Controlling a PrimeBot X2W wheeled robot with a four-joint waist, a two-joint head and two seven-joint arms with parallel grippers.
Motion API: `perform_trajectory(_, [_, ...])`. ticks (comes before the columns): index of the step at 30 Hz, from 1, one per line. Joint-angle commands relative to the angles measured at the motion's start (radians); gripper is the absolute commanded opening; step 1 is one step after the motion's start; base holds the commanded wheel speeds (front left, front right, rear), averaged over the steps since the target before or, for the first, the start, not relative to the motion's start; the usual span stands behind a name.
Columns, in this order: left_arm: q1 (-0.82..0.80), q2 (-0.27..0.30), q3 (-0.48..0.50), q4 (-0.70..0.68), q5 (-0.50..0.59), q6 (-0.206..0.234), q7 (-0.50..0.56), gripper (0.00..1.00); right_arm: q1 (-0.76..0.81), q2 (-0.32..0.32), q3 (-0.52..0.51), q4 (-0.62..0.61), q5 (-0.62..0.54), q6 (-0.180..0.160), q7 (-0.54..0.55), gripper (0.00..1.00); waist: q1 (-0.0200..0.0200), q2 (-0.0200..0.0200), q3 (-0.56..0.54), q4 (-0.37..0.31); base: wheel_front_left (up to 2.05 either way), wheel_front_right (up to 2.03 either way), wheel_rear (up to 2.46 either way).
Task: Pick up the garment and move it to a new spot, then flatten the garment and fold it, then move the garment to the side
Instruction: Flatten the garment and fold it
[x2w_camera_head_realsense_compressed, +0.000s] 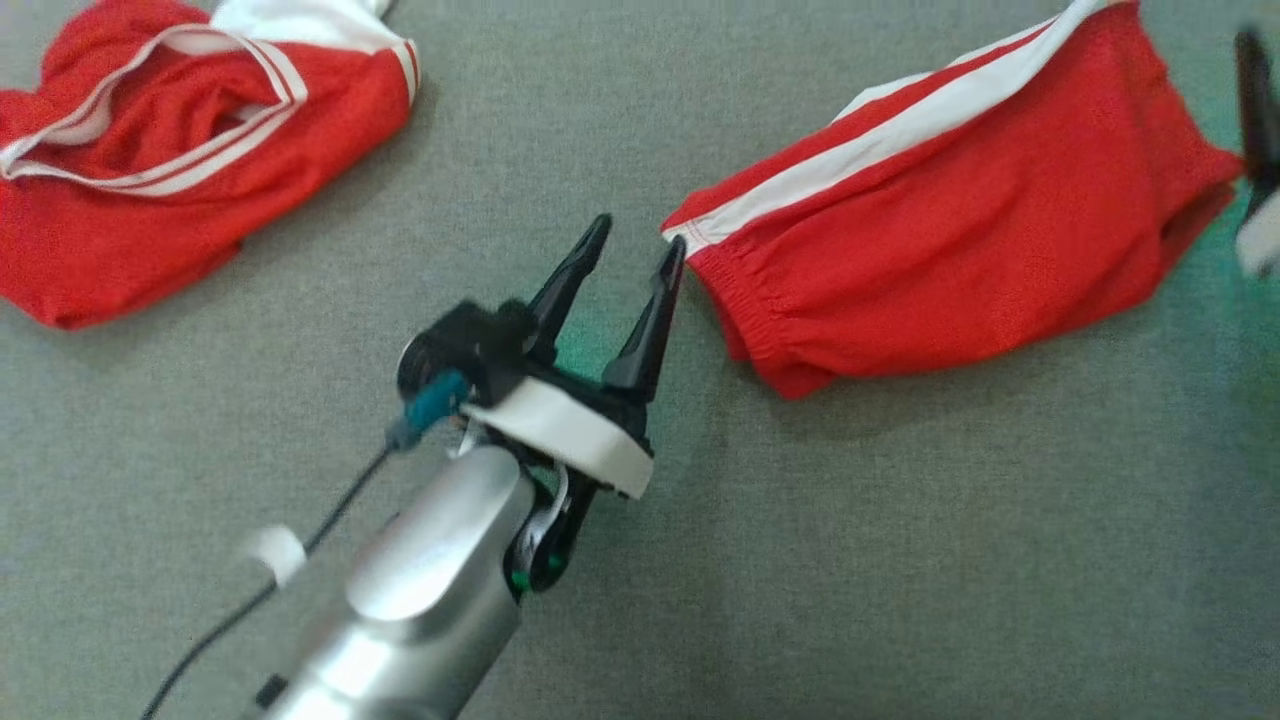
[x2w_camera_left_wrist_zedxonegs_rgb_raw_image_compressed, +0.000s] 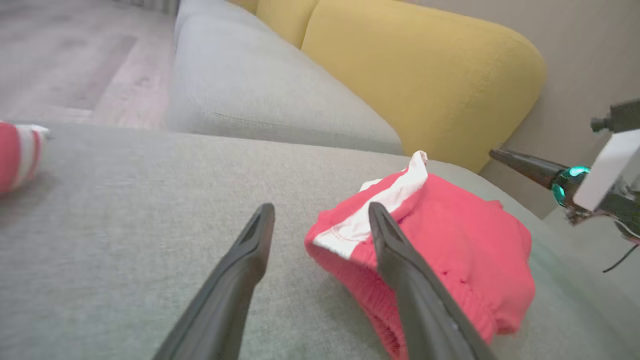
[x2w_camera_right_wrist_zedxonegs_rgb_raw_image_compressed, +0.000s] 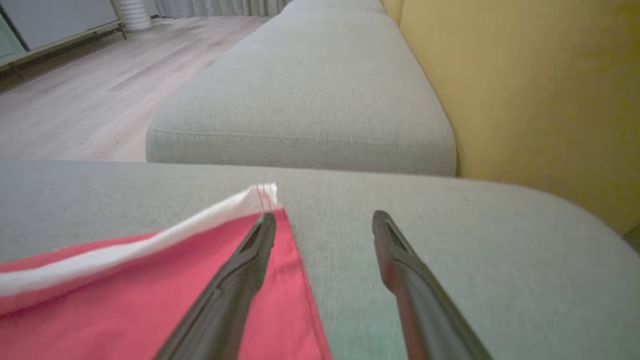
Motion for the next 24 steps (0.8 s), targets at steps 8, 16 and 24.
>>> perform_trajectory(8, [0.137,0.004,0.113,-0.195,0.247,0.207,-0.087,1.00,0.205,-0.075,-0.002,-0.044,0.245,0.006,0.042,1.00,0.0001,0.0000,-0.054,0.059,0.00,0.00,0.00])
perform_trajectory(16, [0.316,-0.033,0.163,-0.400,0.426,0.260,-0.088,1.00,0.176,-0.096,-0.007,0.027,0.333,0.006,0.092,1.00,0.0001,0.0000,-0.027,0.144,0.00,0.00,0.00])
perform_trajectory(24, [0.357,-0.044,0.175,-0.421,0.467,0.236,-0.088,1.00,0.160,-0.080,0.080,0.102,0.372,0.006,0.284,0.95,0.0001,0.0000,-0.014,0.173,0.00,0.00,0.00])
